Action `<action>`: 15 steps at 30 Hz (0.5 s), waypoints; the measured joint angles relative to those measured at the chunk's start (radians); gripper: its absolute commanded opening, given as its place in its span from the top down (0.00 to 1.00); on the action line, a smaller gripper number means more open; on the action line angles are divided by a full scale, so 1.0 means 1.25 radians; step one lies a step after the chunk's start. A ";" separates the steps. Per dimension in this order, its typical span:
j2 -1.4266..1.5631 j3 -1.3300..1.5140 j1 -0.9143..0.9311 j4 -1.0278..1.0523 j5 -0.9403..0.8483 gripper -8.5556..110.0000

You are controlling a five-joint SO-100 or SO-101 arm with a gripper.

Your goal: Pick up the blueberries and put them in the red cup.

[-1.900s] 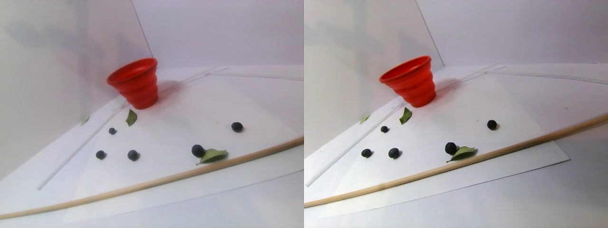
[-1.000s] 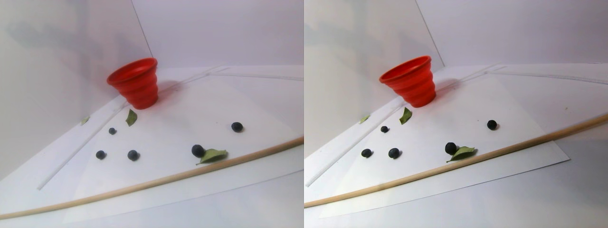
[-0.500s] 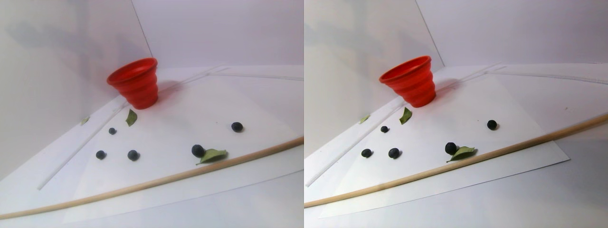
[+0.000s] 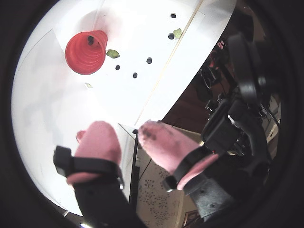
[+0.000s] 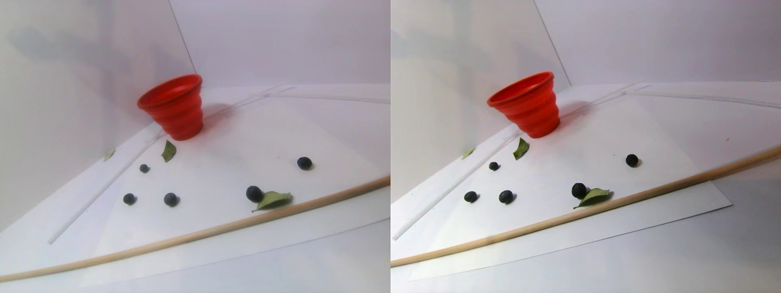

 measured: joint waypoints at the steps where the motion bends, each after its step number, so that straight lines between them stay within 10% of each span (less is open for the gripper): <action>1: 0.000 0.000 -0.002 -0.015 -0.009 0.84; 15: -0.053 0.083 0.013 -0.076 -0.296 0.84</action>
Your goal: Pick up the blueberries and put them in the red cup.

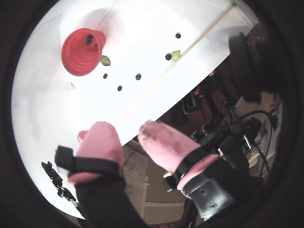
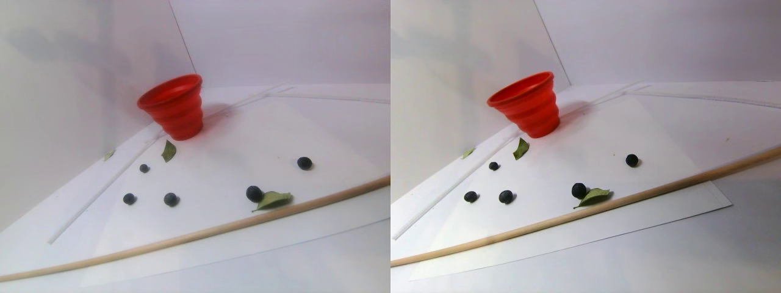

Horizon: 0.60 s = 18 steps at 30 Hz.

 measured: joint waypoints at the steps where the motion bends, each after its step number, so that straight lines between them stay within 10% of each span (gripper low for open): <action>1: -0.001 0.007 0.006 -0.002 -0.023 0.84; 18: -0.108 0.130 0.114 -0.050 -0.350 0.83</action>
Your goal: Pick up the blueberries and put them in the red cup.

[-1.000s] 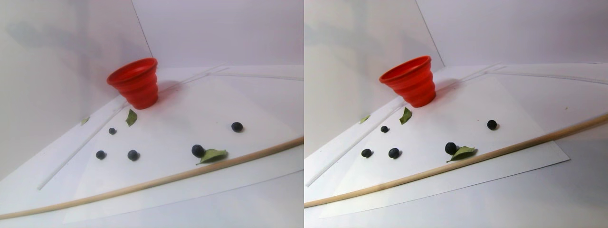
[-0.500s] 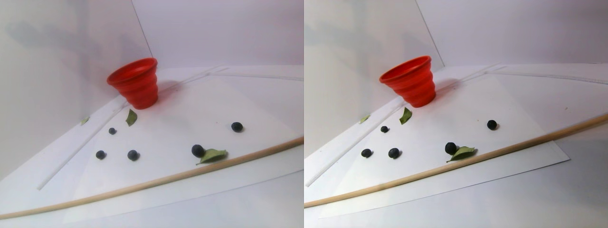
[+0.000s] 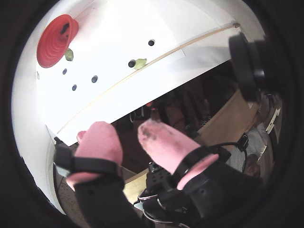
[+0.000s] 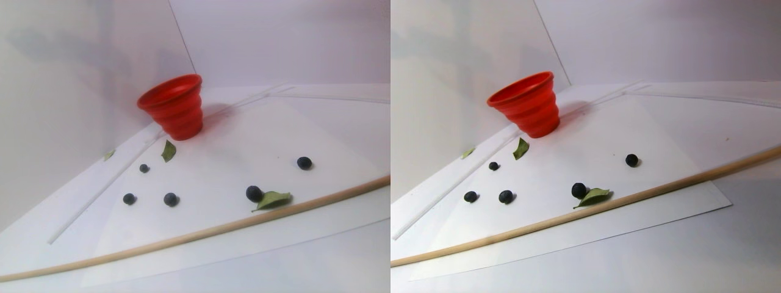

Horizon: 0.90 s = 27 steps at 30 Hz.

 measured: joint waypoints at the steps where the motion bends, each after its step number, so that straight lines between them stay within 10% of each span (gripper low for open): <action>1: -0.010 0.007 0.006 -0.009 -0.016 0.83; 27: -0.166 0.210 0.103 -0.237 -0.298 0.83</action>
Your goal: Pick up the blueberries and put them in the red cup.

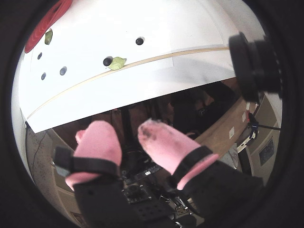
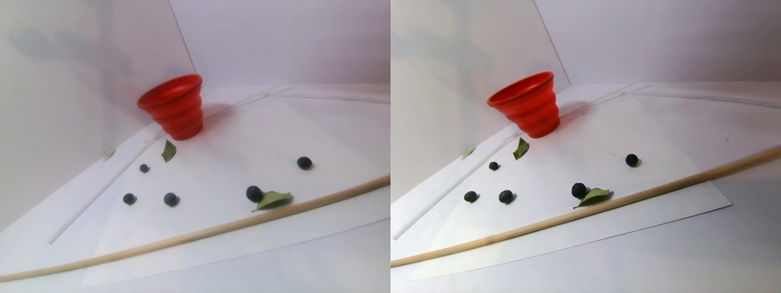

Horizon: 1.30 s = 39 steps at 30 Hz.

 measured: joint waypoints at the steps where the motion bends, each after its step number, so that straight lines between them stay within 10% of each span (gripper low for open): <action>1: -0.009 0.005 0.006 -0.013 -0.009 0.83; 39: -0.270 0.183 0.150 -0.428 -0.229 0.82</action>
